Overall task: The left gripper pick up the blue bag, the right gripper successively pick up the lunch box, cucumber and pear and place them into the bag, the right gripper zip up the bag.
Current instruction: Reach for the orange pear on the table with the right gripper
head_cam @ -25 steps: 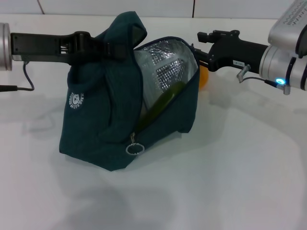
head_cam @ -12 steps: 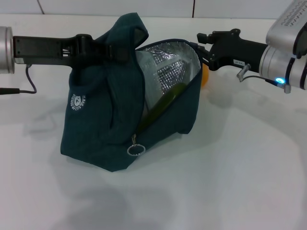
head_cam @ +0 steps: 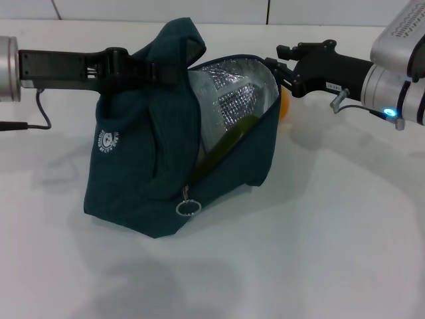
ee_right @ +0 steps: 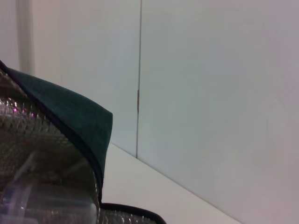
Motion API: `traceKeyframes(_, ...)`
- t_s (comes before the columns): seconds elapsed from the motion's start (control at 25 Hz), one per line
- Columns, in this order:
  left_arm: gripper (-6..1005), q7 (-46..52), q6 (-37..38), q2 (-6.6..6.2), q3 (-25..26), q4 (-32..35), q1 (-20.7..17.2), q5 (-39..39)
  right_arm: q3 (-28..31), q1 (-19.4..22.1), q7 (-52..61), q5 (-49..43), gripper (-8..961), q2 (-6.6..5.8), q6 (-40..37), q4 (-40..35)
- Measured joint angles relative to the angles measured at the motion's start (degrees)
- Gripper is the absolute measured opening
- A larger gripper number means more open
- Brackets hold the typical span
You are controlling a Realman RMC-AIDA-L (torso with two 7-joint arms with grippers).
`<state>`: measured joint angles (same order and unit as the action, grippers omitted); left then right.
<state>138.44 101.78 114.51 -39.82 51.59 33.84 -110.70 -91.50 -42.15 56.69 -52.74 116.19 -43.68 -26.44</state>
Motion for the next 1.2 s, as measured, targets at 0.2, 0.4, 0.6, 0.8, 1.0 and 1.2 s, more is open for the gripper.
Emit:
traceKeyframes(0.2,89,-0.01,-0.01,0.02,0.01,0.0,0.0,0.0,-0.09,-0.28,-0.08,0.01,188,0.0,0.73,0.27)
traceKeyframes(0.4,90,-0.01,-0.01,0.05,0.0,0.0,0.0,0.0,-0.19,-0.36,-0.48,-0.14,153,0.0,0.98,0.29)
traceKeyframes(0.6,91,-0.01,-0.02,0.08,0.01,0.0,0.02,-0.01,-0.18,-0.39,-0.72,-0.17,76,0.0,1.54,-0.01)
traceKeyframes(0.8,92,-0.01,-0.08,0.09,0.01,0.0,0.09,-0.03,-0.17,-0.21,-1.17,-0.14,9,0.0,1.56,-0.58)
traceKeyframes(1.0,93,-0.01,-0.1,0.09,0.04,0.0,0.09,-0.04,-0.17,0.39,-1.42,0.09,2,0.0,1.59,-1.5)
traceKeyframes(1.2,94,-0.01,-0.1,0.09,0.01,0.0,0.08,-0.04,-0.13,1.24,-1.32,0.18,1,0.0,1.55,-2.49)
